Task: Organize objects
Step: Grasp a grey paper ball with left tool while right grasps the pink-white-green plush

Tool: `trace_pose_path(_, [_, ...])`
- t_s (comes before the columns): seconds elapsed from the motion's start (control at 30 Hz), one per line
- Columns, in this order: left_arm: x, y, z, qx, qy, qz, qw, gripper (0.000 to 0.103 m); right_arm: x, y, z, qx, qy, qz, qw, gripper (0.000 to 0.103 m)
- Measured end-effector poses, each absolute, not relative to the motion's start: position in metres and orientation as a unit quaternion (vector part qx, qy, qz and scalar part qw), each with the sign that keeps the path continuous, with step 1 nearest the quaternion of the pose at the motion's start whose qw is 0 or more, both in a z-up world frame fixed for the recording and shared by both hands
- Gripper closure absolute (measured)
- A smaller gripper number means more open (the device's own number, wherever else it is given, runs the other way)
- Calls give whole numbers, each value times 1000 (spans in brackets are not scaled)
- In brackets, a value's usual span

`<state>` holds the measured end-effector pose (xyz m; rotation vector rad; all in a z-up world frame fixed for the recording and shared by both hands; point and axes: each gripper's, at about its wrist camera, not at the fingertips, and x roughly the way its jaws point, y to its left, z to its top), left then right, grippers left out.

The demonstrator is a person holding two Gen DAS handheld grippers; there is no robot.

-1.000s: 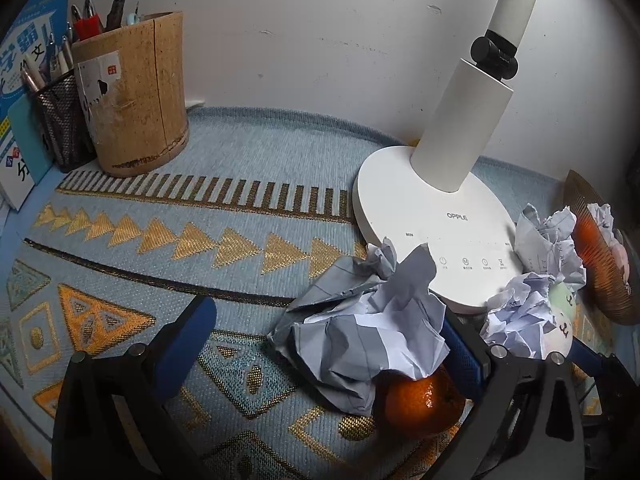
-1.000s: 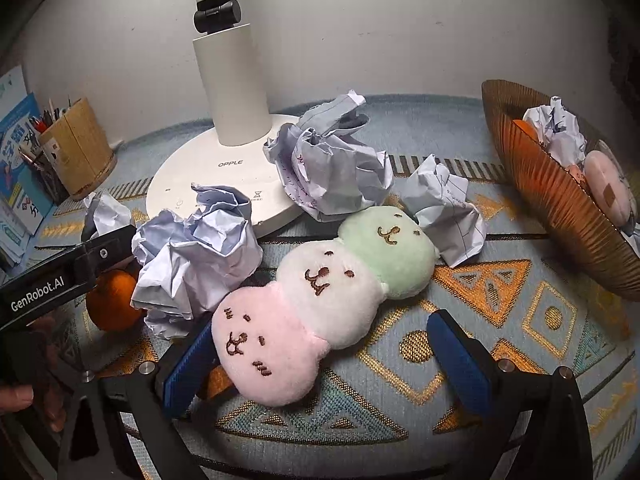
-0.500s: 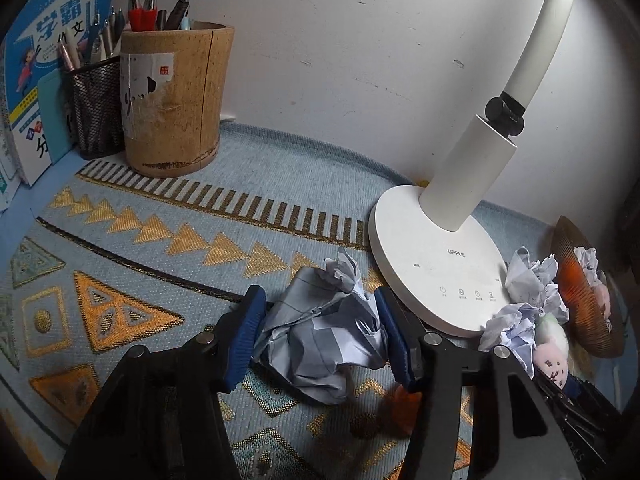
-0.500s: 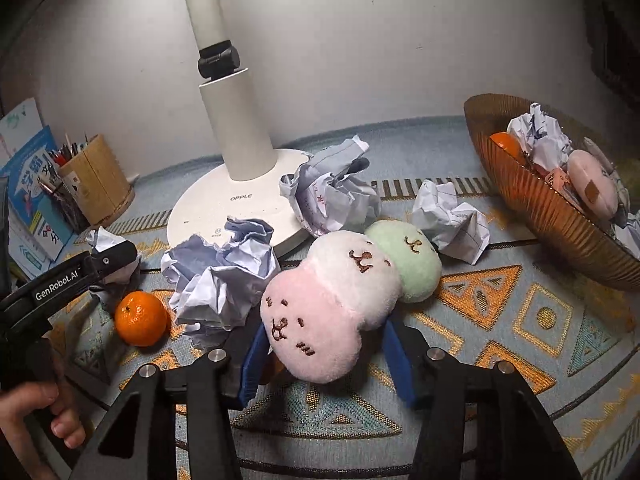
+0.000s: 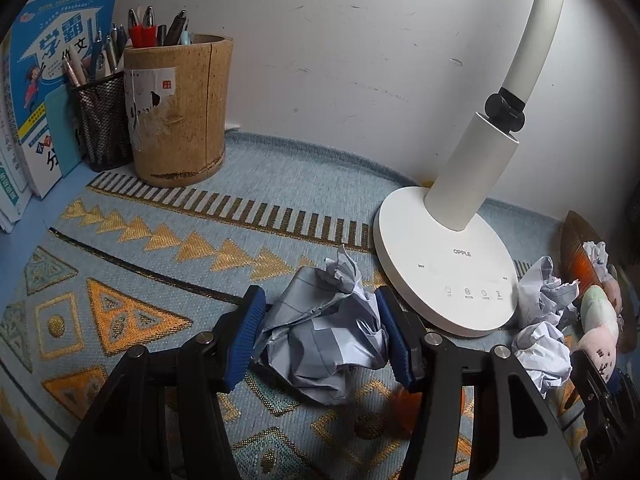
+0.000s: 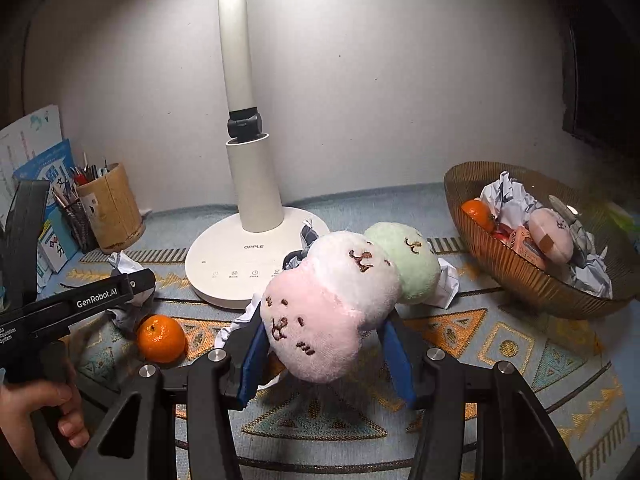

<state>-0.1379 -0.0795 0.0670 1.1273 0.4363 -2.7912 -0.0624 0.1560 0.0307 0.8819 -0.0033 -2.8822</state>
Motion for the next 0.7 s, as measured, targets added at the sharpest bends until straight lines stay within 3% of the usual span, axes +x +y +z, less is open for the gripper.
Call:
trace_pose_path(0.4, [-122,-65,72,366,145,-918,51,48,-37,117,40,225,100,-966,77,51])
trace_pose_path(0.7, [-119,-62,71,357,147,-920,62,47,-35,115,39,226,95,-964,102,51])
